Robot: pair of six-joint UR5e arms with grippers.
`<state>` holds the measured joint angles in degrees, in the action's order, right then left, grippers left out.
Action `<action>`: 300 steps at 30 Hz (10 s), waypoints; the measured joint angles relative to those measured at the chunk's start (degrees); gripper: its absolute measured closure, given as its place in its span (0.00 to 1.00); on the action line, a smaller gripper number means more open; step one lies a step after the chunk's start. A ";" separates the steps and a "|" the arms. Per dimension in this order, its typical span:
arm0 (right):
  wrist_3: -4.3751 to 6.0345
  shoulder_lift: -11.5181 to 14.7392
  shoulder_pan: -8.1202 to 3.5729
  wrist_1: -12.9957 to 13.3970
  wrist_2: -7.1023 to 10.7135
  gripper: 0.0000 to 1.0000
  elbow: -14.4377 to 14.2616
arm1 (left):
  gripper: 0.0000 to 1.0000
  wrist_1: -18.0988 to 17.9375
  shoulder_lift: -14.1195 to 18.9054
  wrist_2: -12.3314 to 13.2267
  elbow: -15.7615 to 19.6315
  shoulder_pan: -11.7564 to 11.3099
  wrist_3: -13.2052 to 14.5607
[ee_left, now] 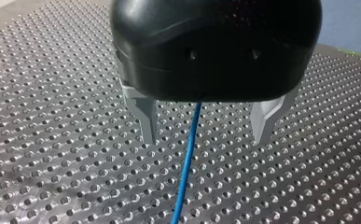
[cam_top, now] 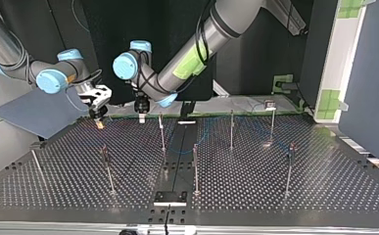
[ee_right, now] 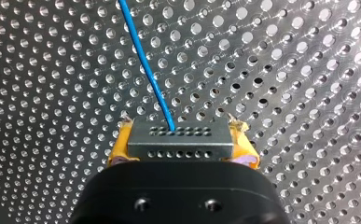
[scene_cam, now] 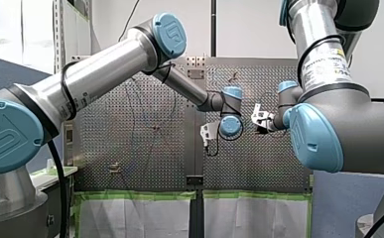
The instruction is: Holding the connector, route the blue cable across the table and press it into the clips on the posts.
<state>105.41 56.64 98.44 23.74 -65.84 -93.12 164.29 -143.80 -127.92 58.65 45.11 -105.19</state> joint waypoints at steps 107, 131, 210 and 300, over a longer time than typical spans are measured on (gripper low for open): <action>6.05 21.86 -2.64 -14.54 9.54 1.00 2.41 | 1.00 3.49 12.70 -4.09 -4.35 4.16 -2.20; 5.83 22.45 -3.57 -15.21 11.30 1.00 5.18 | 1.00 1.94 12.97 -1.58 -6.70 2.88 -1.29; 5.27 18.64 -5.55 -10.18 16.06 1.00 6.97 | 0.00 6.90 11.43 4.46 -6.89 -2.64 -2.54; 5.43 18.28 -4.97 -10.43 16.35 1.00 6.94 | 0.00 -22.81 46.91 -1.77 39.83 1.64 4.68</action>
<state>110.84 74.92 93.48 13.31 -49.49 -86.18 141.48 -96.89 -129.69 98.48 46.75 -100.51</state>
